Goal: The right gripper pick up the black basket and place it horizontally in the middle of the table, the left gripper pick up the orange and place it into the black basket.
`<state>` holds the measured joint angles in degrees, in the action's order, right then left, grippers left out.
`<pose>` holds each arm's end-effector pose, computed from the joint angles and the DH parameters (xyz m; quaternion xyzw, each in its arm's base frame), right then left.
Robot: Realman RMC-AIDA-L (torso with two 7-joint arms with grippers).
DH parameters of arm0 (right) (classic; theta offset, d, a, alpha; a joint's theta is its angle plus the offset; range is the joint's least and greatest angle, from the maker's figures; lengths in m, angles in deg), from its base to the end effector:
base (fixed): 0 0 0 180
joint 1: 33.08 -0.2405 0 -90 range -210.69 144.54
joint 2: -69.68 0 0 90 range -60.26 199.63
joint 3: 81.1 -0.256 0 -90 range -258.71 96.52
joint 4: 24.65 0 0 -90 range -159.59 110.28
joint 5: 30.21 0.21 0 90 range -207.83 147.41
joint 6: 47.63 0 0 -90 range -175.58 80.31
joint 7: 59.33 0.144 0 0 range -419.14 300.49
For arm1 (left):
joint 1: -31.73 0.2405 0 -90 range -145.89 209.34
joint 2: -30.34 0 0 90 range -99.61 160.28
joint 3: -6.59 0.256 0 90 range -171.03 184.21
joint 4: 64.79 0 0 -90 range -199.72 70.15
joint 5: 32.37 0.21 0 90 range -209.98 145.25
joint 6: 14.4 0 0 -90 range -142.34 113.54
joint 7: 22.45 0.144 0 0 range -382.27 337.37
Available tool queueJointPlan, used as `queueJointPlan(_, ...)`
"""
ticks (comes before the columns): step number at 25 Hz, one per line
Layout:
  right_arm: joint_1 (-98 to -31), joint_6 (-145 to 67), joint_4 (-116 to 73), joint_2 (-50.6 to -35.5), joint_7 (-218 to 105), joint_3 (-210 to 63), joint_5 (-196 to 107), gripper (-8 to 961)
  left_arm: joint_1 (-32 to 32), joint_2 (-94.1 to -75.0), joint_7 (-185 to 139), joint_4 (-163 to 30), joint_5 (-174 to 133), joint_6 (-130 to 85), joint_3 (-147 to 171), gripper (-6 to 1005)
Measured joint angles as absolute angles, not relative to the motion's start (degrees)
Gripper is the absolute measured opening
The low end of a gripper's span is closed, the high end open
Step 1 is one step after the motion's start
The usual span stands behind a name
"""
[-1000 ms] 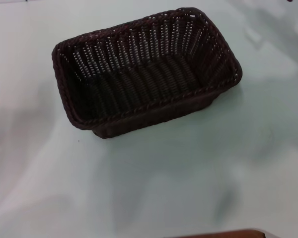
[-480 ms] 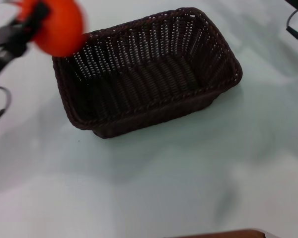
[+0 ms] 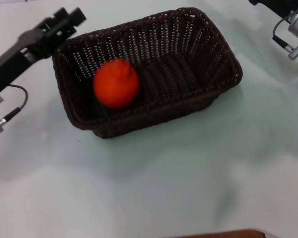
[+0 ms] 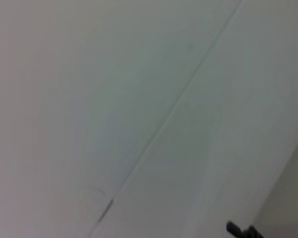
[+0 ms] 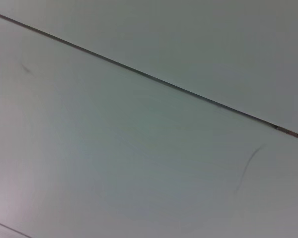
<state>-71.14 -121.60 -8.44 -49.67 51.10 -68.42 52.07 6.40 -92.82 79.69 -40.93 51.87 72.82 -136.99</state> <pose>0.2623 0.3897 0.0128 -0.5818 -0.5886 -0.1528 0.5402 -0.2627 0.3181 -0.0080 -0.7688 -0.3456 -0.4948 0.2112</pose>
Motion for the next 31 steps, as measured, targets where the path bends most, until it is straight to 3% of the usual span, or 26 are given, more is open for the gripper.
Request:
queueJointPlan(4,-71.2,-122.6,-8.5,-49.67,49.8,-68.5,53.3,866,8.5,-93.21,82.5,-40.9,50.2,76.4,-141.7,602)
queueJointPlan(7,-71.0,-125.0,-8.5,-49.67,45.6,-68.3,56.1,866,11.3,-93.43,88.3,-41.3,47.1,80.8,-146.4,824)
queueJointPlan(12,-70.3,-129.7,-8.5,-49.67,29.9,-68.6,61.4,866,16.4,-93.63,103.2,-46.2,39.9,87.6,-153.4,925)
queueJointPlan(22,-68.2,-132.5,-16.3,-50.12,-17.3,-70.0,76.4,866,24.6,-93.54,107.8,-48.0,32.7,90.4,-158.2,922)
queueJointPlan(31,-67.9,-133.3,-20.4,-50.17,-34.5,-74.5,81.2,866,25.5,-93.69,108.0,-49.9,32.1,90.8,-158.3,920)
